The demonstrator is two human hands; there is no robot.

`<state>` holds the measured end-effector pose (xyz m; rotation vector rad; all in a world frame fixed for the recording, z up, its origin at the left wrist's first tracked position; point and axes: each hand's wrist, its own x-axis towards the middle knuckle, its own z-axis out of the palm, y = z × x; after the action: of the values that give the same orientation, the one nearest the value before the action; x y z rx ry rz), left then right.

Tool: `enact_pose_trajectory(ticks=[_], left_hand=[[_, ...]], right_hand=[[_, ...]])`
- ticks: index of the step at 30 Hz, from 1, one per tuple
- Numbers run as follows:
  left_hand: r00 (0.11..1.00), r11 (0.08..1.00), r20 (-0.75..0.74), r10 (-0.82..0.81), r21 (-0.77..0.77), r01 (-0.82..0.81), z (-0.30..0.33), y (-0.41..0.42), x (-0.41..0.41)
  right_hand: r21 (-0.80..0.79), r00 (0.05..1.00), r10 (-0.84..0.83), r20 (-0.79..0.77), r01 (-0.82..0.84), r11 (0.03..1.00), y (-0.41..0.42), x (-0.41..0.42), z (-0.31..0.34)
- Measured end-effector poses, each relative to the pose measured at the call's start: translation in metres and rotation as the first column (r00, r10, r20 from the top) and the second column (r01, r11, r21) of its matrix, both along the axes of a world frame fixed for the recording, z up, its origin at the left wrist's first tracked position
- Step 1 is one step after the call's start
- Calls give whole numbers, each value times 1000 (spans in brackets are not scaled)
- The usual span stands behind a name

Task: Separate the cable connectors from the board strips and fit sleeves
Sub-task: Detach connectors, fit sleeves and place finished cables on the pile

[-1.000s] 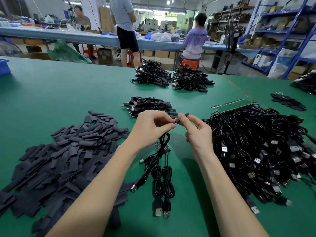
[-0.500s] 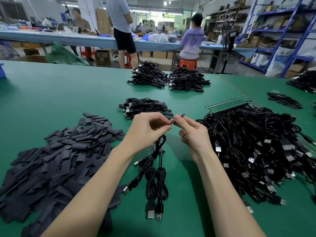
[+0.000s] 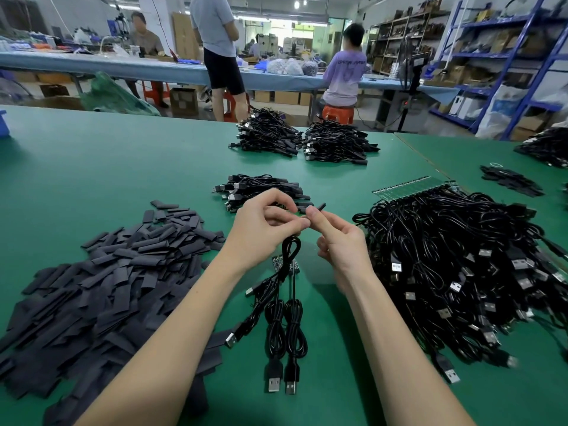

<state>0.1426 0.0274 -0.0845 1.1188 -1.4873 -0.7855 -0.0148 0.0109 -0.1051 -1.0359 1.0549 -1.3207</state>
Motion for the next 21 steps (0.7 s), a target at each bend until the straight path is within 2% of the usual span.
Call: enact_pose_trajectory(ticks=[3, 6, 8, 14, 21], left_hand=[[994, 992, -94, -53, 108, 63, -4, -2, 0], [993, 983, -99, -62, 168, 78, -6, -3, -2], [989, 978, -139, -58, 191, 84, -5, -3, -3], [965, 967, -261, -18, 241, 83, -4, 0, -7], [960, 976, -278, 40, 216, 22, -6, -1, -10]], right_hand=[[-65, 997, -79, -6, 78, 995, 0, 3, -2], [-180, 991, -120, -55, 109, 978, 1, 3, -3], [-206, 990, -140, -33, 130, 970, 2, 4, -1], [-177, 981, -189, 41, 193, 965, 6, 12, 2], [-100, 971, -207, 119, 219, 970, 11, 22, 2]])
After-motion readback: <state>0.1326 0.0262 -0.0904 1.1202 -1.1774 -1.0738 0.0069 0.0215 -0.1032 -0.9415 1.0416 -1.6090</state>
